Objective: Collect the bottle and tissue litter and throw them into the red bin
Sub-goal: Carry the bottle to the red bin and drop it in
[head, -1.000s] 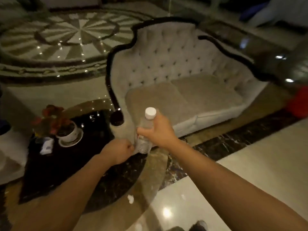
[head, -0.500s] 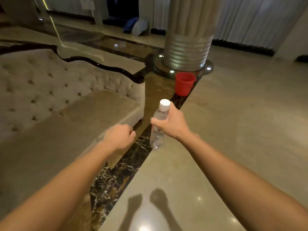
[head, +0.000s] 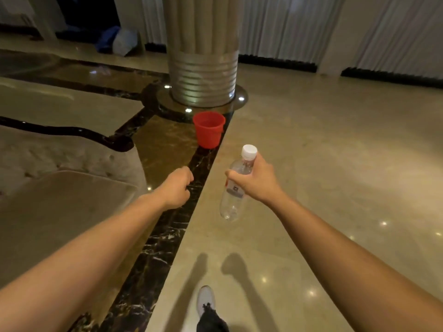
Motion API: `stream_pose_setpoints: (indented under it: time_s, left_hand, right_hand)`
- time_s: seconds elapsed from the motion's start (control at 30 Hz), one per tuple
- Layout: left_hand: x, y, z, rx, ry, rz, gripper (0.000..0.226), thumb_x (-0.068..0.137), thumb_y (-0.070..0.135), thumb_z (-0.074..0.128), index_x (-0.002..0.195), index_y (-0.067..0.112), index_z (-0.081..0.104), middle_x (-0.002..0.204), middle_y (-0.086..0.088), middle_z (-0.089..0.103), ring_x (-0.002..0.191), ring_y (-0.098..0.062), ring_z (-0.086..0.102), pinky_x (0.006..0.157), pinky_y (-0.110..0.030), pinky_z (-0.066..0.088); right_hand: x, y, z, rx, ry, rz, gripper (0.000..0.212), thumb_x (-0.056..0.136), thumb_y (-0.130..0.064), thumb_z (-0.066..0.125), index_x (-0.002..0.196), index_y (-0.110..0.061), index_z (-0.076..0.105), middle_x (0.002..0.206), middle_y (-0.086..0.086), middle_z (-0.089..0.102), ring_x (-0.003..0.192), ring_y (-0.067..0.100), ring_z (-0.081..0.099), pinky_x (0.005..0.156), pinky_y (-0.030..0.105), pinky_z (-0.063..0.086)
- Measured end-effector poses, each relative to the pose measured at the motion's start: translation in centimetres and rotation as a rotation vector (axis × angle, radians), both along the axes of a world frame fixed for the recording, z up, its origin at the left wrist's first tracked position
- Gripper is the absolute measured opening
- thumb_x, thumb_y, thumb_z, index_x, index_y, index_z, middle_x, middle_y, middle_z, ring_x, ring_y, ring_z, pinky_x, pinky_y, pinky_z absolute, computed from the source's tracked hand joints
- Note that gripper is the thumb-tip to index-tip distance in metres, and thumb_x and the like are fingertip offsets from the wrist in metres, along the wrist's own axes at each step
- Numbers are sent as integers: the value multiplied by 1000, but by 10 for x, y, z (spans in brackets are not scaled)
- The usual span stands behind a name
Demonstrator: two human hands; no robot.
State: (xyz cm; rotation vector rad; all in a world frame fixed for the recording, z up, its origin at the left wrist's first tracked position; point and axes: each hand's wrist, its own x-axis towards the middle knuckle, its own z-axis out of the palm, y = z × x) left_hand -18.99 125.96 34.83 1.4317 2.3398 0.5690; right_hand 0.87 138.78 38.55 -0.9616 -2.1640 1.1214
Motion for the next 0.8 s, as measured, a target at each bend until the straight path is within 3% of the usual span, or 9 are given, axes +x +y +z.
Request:
stream_pose_setpoints:
  time_s: [0.13, 0.27, 0.37, 0.53, 0.63, 0.8]
  left_hand:
    - [-63, 105, 0, -80, -108, -75, 34, 87, 2, 58, 117, 15, 50, 106, -6, 58, 90, -23, 61, 70, -35, 54]
    - [-118, 192, 11, -77, -131, -134, 23, 94, 4, 48, 116, 8, 54, 103, -11, 61, 81, -24, 63, 66, -38, 56]
    - [-158, 250, 20, -74, -56, -197, 21, 94, 3, 46, 111, -2, 57, 94, -14, 63, 79, -25, 62, 65, -36, 50]
    - [-235, 342, 14, -64, 15, -213, 17, 92, 2, 49, 106, 0, 60, 89, -11, 64, 76, -25, 61, 55, -28, 44]
    - [-291, 400, -2, -62, 13, -177, 14, 96, 9, 47, 104, 11, 59, 94, -10, 64, 79, -22, 62, 63, -35, 50]
    - [-388, 511, -13, -56, -44, -105, 13, 97, 17, 50, 95, 23, 61, 87, -3, 65, 77, -15, 63, 68, -32, 51]
  right_hand:
    - [-57, 89, 6, -19, -77, -70, 60, 67, -53, 76, 115, -26, 53, 104, -4, 67, 93, 15, 65, 82, 43, 59]
    - [-112, 167, 18, 12, -97, -125, 57, 67, -54, 74, 112, -22, 58, 101, -3, 67, 91, 15, 66, 79, 43, 60]
    - [-154, 221, 19, 20, -90, -154, 59, 71, -49, 77, 118, -21, 55, 105, -2, 67, 94, 17, 65, 80, 40, 59]
    - [-234, 317, 5, -6, -40, -149, 59, 72, -53, 76, 117, -24, 51, 100, -7, 64, 87, 12, 63, 67, 24, 50]
    - [-289, 381, -11, -26, -21, -138, 56, 66, -63, 70, 108, -32, 50, 89, -19, 61, 78, 1, 61, 59, 18, 46]
    - [-396, 512, -29, -77, 0, -111, 56, 59, -71, 68, 103, -42, 49, 86, -23, 63, 73, -5, 64, 55, 15, 47]
